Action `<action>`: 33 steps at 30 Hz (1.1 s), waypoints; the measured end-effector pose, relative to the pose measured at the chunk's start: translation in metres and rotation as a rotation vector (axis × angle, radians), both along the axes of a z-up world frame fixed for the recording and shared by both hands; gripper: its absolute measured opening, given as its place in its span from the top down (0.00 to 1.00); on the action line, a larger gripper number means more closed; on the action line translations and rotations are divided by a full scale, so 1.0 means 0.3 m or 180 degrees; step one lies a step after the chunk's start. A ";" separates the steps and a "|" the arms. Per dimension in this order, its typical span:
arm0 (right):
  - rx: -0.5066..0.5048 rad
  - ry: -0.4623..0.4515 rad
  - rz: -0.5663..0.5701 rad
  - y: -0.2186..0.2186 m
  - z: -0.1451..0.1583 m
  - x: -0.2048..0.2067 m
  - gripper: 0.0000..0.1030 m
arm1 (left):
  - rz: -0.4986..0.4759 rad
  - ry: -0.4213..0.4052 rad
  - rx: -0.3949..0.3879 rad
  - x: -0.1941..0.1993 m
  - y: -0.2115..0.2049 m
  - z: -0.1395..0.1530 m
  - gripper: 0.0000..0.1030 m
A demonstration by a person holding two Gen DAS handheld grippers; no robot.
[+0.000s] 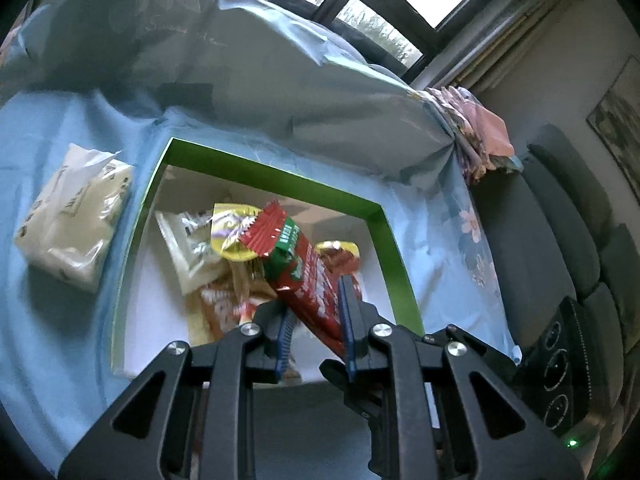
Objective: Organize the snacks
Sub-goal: 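Open the left tool to drop the red bar into the box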
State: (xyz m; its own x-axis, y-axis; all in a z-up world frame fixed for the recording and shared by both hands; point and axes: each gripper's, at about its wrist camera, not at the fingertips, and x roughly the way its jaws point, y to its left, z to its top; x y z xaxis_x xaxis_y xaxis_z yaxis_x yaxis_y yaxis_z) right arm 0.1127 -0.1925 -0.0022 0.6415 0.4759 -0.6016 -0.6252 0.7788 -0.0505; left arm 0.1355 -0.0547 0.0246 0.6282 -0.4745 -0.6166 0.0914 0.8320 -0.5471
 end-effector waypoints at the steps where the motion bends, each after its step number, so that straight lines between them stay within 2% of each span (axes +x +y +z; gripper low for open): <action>1: -0.0020 0.0012 -0.0011 -0.003 -0.008 0.018 0.59 | 0.0005 0.0012 -0.0006 0.010 -0.001 -0.003 0.81; 7: -0.0115 0.0100 -0.0064 -0.008 -0.054 0.094 0.59 | 0.0040 0.0088 0.0119 0.090 -0.025 -0.055 0.81; 12: -0.0215 0.0141 -0.0114 0.001 -0.084 0.134 0.60 | 0.0057 0.0157 0.0117 0.122 -0.026 -0.085 0.81; 33: -0.0203 0.0325 -0.0171 -0.005 -0.107 0.170 0.59 | 0.0069 0.0218 0.0446 0.136 -0.059 -0.099 0.76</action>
State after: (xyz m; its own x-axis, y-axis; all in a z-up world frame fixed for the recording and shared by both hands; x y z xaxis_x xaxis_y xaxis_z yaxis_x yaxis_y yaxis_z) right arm 0.1637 -0.1941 -0.0343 0.5988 0.4012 -0.6931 -0.5871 0.8086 -0.0392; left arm 0.1763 -0.0723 -0.0051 0.5915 -0.3676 -0.7177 0.0391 0.9021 -0.4298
